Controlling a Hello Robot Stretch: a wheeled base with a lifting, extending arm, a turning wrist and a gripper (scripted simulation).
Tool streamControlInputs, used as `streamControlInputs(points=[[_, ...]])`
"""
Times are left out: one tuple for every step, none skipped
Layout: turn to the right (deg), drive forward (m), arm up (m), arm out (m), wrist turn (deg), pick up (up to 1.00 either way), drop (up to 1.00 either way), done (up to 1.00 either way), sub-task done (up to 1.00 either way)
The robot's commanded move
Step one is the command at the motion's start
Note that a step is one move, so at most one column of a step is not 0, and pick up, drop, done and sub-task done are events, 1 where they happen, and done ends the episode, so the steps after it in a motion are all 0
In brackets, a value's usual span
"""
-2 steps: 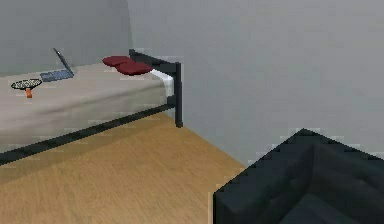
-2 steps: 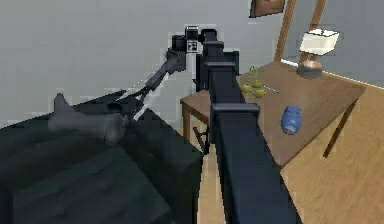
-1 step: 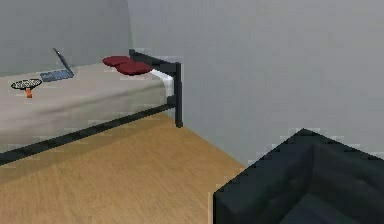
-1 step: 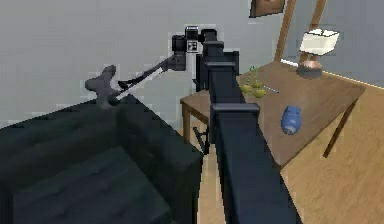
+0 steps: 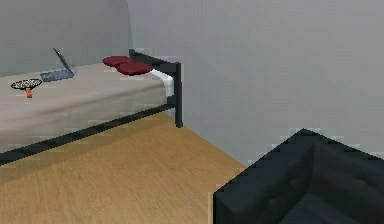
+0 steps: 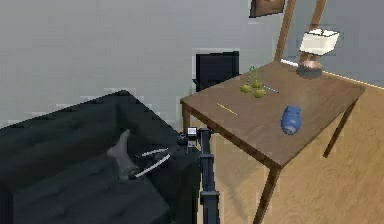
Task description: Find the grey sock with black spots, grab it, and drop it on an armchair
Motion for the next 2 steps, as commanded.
streamControlInputs(points=[[0.0,0.00,-0.32,0.00,0.0,0.00,0.00,0.00,0.00],[0.0,0.00,0.00,0.00,0.0,0.00,1.00,0.00,0.00]])
